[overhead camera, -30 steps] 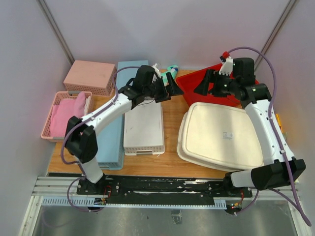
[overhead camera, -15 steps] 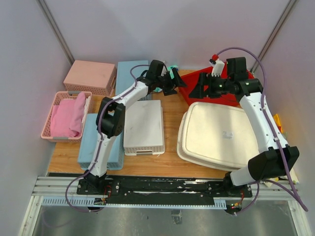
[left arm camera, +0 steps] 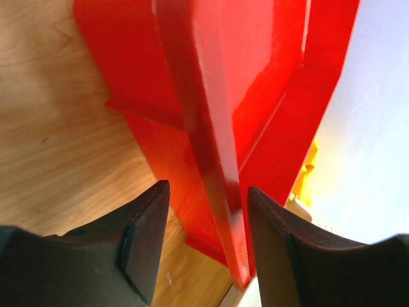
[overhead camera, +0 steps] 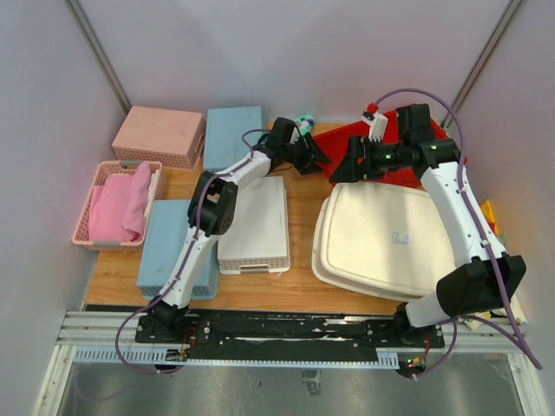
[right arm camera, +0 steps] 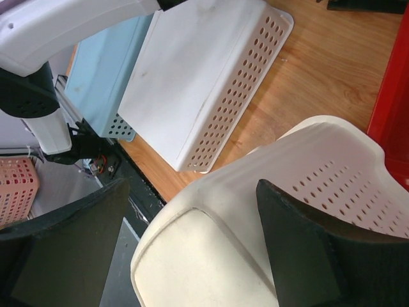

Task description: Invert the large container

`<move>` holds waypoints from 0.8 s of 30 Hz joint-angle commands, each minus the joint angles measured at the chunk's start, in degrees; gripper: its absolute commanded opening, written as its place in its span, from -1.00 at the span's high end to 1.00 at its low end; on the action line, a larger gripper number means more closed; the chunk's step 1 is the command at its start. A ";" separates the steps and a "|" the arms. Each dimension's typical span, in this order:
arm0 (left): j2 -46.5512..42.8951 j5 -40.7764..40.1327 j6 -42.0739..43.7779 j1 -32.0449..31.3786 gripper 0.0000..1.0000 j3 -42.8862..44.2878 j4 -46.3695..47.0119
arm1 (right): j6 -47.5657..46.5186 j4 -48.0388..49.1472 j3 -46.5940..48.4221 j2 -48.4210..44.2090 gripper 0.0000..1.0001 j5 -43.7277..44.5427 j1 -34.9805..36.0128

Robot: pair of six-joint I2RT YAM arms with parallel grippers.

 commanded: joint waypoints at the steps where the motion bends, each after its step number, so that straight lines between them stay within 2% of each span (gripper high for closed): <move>1: 2.29 1.57 -4.01 0.27 -0.03 3.47 4.96 | -2.13 -3.62 -2.41 -1.68 -0.66 -3.61 -0.53; 6: 2.53 1.14 -5.78 0.60 0.35 4.61 6.67 | -1.97 -4.00 -7.07 -5.05 -0.66 -4.14 0.03; 11: -0.31 -2.86 -6.29 1.58 0.88 4.70 7.96 | -1.48 -4.53 -7.74 -6.16 -0.66 -3.89 1.45; 13: -1.12 -4.02 -6.40 2.25 0.98 5.16 8.15 | -1.50 -4.66 -7.78 -6.16 -0.66 -3.83 1.79; 15: -2.10 -4.71 -5.93 2.91 0.97 5.61 7.82 | -1.60 -4.83 -7.29 -6.09 -0.66 -2.83 1.74; 18: -4.01 -5.13 -3.13 3.36 0.75 6.38 5.97 | -1.41 -4.77 -4.61 -6.08 -0.66 3.97 1.75; 20: -6.05 -5.67 -0.73 3.39 0.32 6.13 4.20 | -0.19 -3.89 -2.32 -5.80 -0.66 12.81 1.79; 21: -7.46 -5.71 0.29 3.39 -0.10 6.05 3.23 | 0.79 -3.00 -1.38 -5.35 -0.66 17.99 1.80; 22: -8.52 -5.80 1.56 3.39 -0.33 5.99 2.51 | 1.83 -1.96 -0.57 -4.76 -0.66 23.02 1.78; 24: -10.79 -5.94 4.21 3.35 -0.60 6.07 0.61 | 3.99 0.66 0.42 -2.99 -0.65 30.78 1.75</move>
